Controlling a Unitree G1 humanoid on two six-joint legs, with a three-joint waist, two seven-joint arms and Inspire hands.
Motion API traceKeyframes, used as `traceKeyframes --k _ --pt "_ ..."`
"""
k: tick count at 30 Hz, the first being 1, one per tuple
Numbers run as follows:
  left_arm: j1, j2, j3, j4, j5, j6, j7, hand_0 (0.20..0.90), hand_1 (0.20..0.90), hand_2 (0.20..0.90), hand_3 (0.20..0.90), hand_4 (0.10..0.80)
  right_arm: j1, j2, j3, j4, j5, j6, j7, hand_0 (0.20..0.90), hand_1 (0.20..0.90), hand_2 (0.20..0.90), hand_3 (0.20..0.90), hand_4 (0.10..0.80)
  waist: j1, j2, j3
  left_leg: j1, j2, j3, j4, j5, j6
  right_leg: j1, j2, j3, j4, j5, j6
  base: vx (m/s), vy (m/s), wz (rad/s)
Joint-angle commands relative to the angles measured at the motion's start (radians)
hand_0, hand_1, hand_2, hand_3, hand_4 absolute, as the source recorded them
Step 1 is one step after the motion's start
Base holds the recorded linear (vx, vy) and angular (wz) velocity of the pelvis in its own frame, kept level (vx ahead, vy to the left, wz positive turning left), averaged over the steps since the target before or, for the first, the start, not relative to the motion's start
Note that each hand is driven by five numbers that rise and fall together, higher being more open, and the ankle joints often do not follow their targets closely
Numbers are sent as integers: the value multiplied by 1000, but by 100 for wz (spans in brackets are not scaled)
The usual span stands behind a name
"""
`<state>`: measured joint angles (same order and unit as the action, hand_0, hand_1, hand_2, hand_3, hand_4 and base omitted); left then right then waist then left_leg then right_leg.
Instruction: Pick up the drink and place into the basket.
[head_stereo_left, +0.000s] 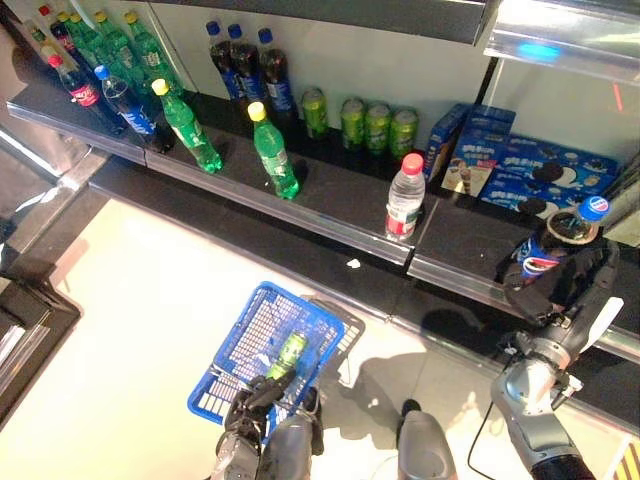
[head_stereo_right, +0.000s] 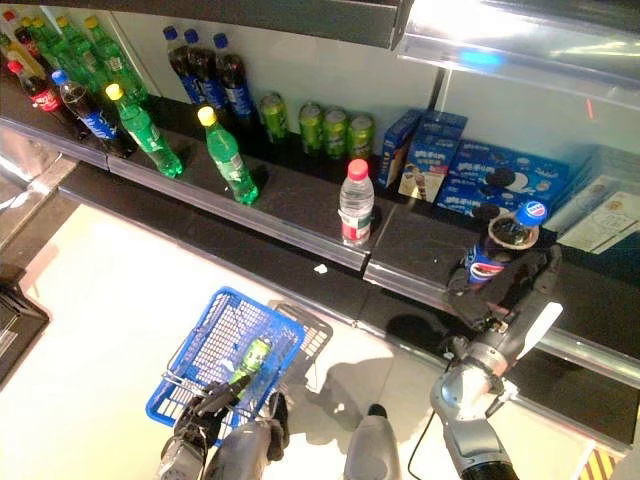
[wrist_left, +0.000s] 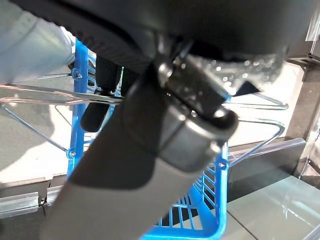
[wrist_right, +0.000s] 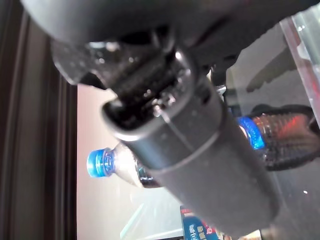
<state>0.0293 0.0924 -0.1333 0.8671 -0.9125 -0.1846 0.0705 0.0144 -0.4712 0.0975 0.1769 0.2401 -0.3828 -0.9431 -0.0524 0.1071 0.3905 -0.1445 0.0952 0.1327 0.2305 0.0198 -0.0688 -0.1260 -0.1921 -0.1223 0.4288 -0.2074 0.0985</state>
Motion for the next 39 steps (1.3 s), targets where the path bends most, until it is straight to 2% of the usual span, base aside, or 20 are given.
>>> traceKeyframes --k 1,8,16,22,23,24,39 --pt "152 87 -21 -5 40 -6 14 300 300 300 200 100 -99 -40 -82 -56 -30 -118 -26 900 900 900 900 800 54 -38 -18 -26 17 -68 178 -43 -25 5 -1 -32 -90 129 -17 87 -9 13" --pt "166 106 -23 0 62 13 0 300 300 300 200 100 -155 -60 -108 -2 41 -115 -17 900 900 900 900 800 79 -35 -10 -31 18 -85 192 -23 -33 38 1 -45 -95 131 -17 63 -17 8" --pt "177 130 -22 13 79 24 -16 300 300 300 200 100 -222 -88 -136 82 138 -99 66 900 900 900 900 800 108 -37 -5 -23 17 -109 188 -11 -37 81 7 -59 -112 137 -17 62 -29 9" --pt "183 143 -16 18 83 40 -22 300 300 300 200 100 -254 -94 -156 121 196 -89 83 900 900 900 900 800 121 -38 -10 -18 17 -117 187 -8 -39 99 11 -67 -115 138 -16 61 -16 7" --pt "184 146 -16 19 88 45 -19 300 300 300 200 100 -260 -93 -160 140 204 -84 74 446 446 446 370 270 126 -38 -12 -15 18 -121 185 -3 -42 108 13 -71 -119 139 -15 91 -17 12" --pt "189 147 -14 26 93 44 -23 300 300 300 200 100 -262 -89 -165 156 210 -82 70 300 300 300 200 100 130 -38 -17 -10 19 -124 182 -1 -43 118 15 -73 -123 139 -15 125 -16 11" --pt "256 154 5 37 148 56 -31 300 300 300 200 100 -154 -80 -219 191 232 -33 134 300 300 300 200 100 143 -50 -56 59 23 -117 155 -12 -41 191 22 -85 -150 148 -1 81 -3 4"
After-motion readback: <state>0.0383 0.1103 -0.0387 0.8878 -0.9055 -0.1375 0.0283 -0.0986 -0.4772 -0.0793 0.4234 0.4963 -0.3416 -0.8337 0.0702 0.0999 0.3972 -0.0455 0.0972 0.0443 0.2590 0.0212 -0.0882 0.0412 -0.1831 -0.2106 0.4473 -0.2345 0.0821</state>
